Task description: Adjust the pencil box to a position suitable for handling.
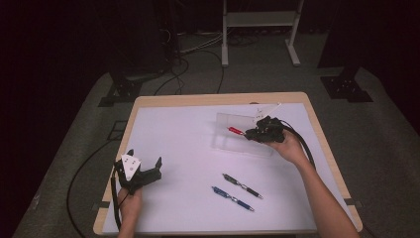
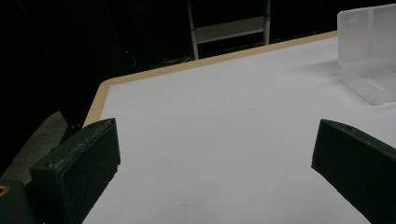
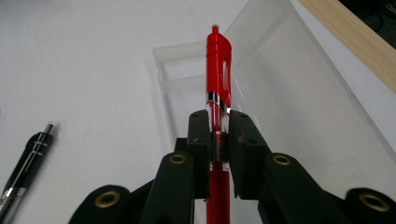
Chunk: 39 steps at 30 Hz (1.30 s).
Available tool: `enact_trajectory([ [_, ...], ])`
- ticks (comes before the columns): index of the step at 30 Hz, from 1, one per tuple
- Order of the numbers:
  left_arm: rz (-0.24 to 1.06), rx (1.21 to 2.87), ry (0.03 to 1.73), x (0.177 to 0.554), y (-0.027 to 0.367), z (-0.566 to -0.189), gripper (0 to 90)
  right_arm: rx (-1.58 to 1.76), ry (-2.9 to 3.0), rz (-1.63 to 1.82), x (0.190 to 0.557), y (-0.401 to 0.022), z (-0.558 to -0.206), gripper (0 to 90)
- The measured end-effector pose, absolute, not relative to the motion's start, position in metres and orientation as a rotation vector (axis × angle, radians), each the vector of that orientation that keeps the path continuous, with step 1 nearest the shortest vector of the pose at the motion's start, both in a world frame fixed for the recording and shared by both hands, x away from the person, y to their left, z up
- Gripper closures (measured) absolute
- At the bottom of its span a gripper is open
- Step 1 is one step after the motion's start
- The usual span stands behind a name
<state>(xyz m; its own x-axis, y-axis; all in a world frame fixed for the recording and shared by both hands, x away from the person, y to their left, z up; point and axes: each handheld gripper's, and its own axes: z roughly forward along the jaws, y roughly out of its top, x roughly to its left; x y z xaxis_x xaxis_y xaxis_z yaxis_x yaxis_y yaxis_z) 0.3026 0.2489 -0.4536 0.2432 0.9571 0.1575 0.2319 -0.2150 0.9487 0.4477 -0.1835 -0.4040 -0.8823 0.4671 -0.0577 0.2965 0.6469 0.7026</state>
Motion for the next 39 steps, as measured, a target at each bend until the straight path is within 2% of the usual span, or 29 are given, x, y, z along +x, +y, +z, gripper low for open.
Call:
enact_trajectory([
  [13, 1.034, 1.622, 1.129, 0.301, 0.252, -0.453, 0.3, 0.56, 2.694, 0.886, 0.464, -0.174, -0.422, 78.8],
  [26, 1.031, 1.623, 1.126, 0.301, 0.251, -0.453, 0.3, 0.592, 2.723, 0.925, 0.47, -0.185, -0.428, 78.7],
  [39, 1.024, 1.617, 1.13, 0.301, 0.252, -0.453, 0.3, 0.608, 2.717, 0.941, 0.466, -0.192, -0.426, 74.4],
])
